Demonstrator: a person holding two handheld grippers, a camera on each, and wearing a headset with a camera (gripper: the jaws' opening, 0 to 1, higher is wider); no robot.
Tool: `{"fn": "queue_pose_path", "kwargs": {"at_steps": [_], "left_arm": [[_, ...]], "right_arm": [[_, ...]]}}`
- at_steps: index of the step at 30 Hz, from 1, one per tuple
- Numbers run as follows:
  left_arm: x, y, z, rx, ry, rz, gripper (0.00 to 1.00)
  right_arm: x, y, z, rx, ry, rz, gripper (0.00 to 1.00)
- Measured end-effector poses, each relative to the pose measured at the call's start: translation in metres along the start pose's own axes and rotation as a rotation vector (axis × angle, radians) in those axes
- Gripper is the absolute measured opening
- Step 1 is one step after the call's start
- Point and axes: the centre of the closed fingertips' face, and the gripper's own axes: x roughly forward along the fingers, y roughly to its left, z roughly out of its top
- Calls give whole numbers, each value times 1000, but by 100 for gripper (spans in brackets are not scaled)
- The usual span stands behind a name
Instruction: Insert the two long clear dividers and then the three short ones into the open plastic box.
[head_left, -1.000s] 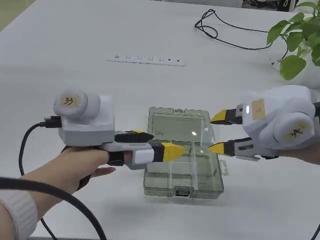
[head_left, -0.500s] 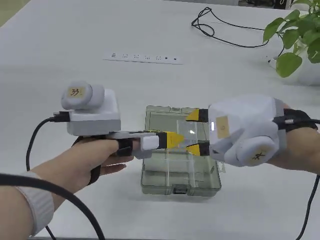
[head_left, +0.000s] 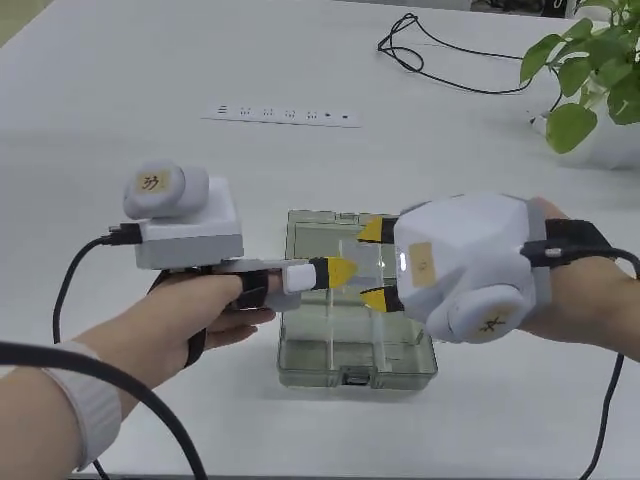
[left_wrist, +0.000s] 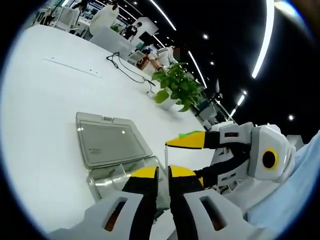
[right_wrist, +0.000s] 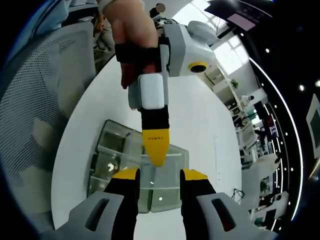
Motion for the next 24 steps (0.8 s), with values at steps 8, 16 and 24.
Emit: {"fn": "queue_pose_path", "kwargs": {"at_steps": [8,16,24], "left_arm": [[3,-5,0,-4,1,-12,0],[0,-5,-1,-8,15,-23,0],[1,-5,-1,-7,18,-24,0]], "right_arm": [[0,0,4,0,-6,0,32],[-2,2,7,-3,-15,8,32],[-2,5,11,11,-41,35,37]]}}
